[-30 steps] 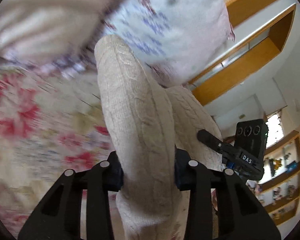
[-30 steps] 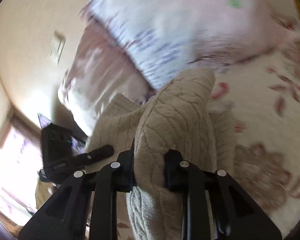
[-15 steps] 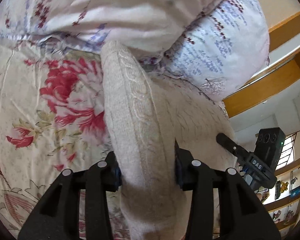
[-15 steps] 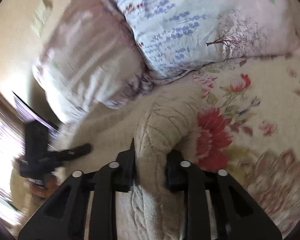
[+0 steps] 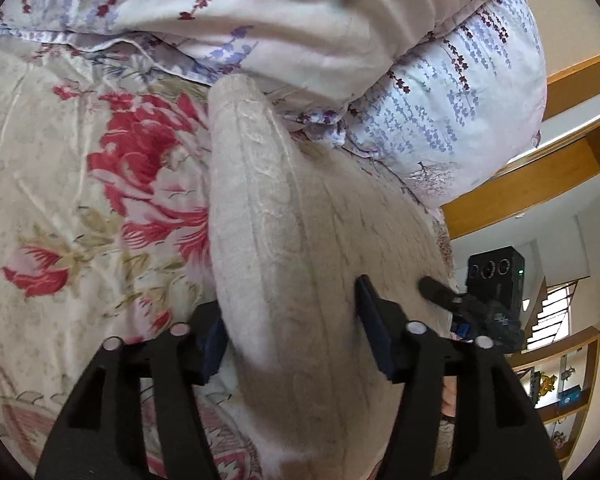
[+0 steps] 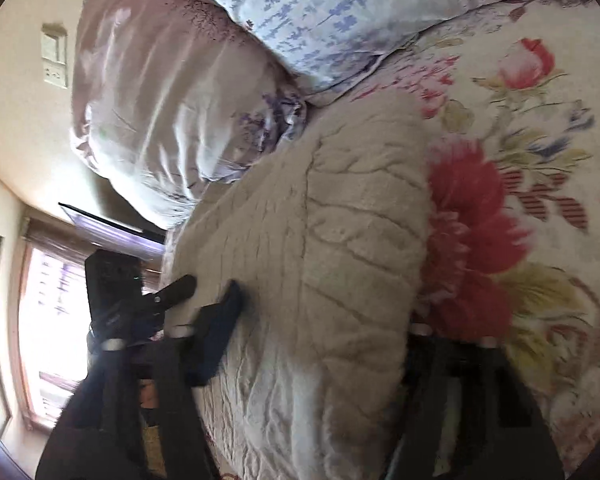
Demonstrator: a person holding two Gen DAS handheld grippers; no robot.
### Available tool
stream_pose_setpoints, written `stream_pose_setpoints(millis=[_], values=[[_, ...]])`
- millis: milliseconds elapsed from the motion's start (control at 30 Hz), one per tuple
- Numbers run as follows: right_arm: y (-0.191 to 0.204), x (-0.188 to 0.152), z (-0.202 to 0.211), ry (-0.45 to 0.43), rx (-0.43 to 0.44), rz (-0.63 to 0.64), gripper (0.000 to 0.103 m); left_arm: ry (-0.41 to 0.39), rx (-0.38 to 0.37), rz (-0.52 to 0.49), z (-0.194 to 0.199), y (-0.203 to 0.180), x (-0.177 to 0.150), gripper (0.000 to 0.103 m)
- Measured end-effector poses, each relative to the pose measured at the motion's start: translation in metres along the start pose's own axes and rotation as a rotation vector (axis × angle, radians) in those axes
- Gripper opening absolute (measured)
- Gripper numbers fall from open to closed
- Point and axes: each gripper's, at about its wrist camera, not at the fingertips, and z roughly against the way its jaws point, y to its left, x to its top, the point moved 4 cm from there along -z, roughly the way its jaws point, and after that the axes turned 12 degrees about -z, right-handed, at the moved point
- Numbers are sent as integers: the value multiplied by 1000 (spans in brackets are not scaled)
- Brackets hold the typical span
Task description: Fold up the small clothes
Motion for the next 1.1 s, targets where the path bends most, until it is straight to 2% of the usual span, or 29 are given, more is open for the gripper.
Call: stream_pose_setpoints(millis=[67,200,267,333,367,400,467,533,567,633,733,800,833,900,1000,1067,1100], values=[[-1,-3,5,-28,43,-44,30,-14,8,-33,0,-11,8,39],[20,-14,27,-143,59,1,27,-55,10,-128,10,-32,23,38],[25,-12,34,-190,35,40,27,-64,4,-110,10,-29,29,38],[17,-2,19,-171,-51,13,28,-34,13,-41,-1,-13,25,38],[11,3,6,-148,-105,0,35,-15,44,-16,-8,-5,20,42],[7,6,-3,-134,-131,-7,36,-19,69,3,-12,4,16,46],[6,10,-2,-110,-108,-27,42,-42,33,47,-12,11,12,47],[8,7,7,-112,-148,-17,49,-37,44,58,-6,11,13,54],[8,5,15,-128,-161,-8,53,-41,62,58,-3,12,15,58],[3,2,31,-172,-153,-27,53,-69,94,78,4,18,23,60],[1,-7,69,-331,-222,22,53,-72,106,95,13,20,21,62],[14,-20,86,-410,-225,105,53,-76,115,61,20,13,15,60],[27,-31,93,-423,-194,170,53,-78,119,34,24,8,11,60],[47,-45,89,-406,-161,249,53,-121,165,-44,38,-14,2,60],[65,-64,72,-347,-181,352,54,-185,234,-156,60,-48,-17,65],[63,-69,59,-309,-237,371,65,-175,283,-230,59,-67,-28,67],[60,-69,52,-299,-271,367,67,-156,308,-250,56,-70,-32,67]])
